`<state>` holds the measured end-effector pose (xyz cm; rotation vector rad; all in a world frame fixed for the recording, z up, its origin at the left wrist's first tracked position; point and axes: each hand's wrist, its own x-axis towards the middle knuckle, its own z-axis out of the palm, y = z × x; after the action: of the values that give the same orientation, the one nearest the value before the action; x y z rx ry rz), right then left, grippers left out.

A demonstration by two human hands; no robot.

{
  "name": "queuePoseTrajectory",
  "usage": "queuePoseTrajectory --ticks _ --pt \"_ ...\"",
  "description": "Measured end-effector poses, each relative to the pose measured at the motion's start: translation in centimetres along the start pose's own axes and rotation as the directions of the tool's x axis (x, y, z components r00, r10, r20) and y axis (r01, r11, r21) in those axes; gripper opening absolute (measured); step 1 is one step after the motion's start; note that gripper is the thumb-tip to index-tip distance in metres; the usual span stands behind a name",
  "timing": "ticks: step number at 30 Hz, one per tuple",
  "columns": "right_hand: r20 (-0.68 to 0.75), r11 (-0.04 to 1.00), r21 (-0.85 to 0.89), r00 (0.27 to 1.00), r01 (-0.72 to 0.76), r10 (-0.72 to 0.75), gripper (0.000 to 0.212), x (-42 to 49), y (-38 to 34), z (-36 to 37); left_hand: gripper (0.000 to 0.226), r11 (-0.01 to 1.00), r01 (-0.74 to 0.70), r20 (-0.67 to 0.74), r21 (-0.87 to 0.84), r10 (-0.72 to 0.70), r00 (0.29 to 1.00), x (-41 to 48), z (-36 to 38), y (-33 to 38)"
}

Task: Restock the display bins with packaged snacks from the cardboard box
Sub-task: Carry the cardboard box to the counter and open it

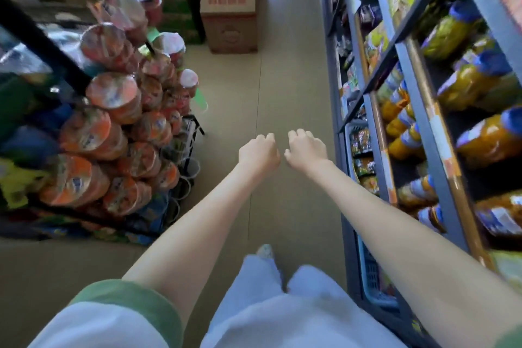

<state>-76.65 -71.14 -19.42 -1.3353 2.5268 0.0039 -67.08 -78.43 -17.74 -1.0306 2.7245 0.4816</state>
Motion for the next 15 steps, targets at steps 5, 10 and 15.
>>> queuePoseTrajectory --ticks 5,10,15 --pt "-0.013 1.000 0.002 1.000 -0.022 0.022 0.033 13.1 1.8 -4.2 0.025 1.000 -0.011 0.026 0.009 0.011 1.000 13.4 -4.8 -0.6" --pt "-0.005 1.000 0.001 1.000 -0.008 0.008 0.035 28.2 3.8 -7.6 0.026 1.000 0.005 0.051 -0.001 -0.005 0.999 28.0 -8.3 -1.7" --pt "0.015 0.995 -0.052 0.997 0.082 -0.082 0.032 43.4 4.0 -12.5 0.024 0.997 0.054 -0.013 0.061 -0.053 0.998 40.9 -13.0 -4.1"
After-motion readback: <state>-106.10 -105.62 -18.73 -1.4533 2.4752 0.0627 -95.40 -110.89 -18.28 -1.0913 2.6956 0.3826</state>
